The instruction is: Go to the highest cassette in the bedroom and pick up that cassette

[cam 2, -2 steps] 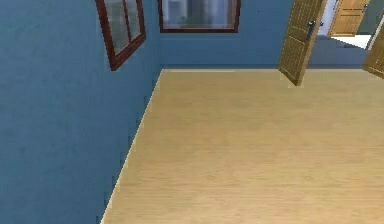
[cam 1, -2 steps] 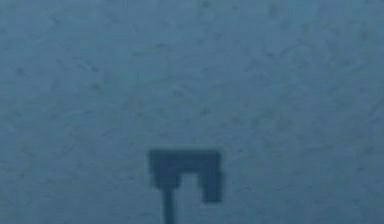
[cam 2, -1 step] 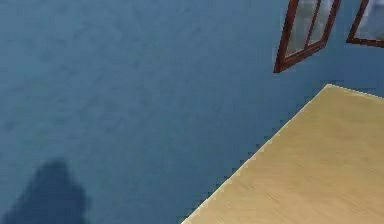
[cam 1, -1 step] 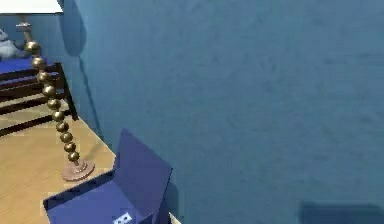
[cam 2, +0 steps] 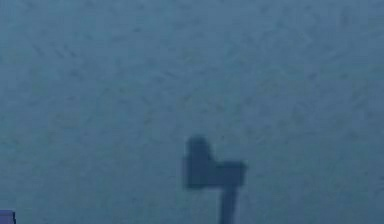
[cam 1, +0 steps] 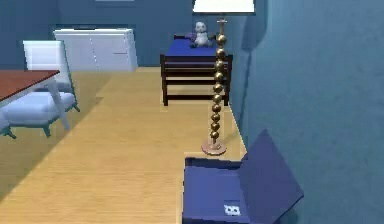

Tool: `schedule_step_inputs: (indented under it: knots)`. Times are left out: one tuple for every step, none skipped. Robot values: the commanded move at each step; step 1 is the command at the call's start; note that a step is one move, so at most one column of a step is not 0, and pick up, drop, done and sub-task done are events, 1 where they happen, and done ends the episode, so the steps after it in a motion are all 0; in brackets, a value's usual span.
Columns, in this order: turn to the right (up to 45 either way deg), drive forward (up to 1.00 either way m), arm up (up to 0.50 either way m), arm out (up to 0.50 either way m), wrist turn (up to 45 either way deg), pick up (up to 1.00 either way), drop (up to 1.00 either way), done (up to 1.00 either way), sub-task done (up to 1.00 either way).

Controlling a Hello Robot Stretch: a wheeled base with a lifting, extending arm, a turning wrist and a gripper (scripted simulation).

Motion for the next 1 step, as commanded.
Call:
schedule_step_inputs:
  knots:
    - [-42.0, 0.0, 0.0, 0.0, 0.0, 0.0, 0.0, 0.0, 0.0]
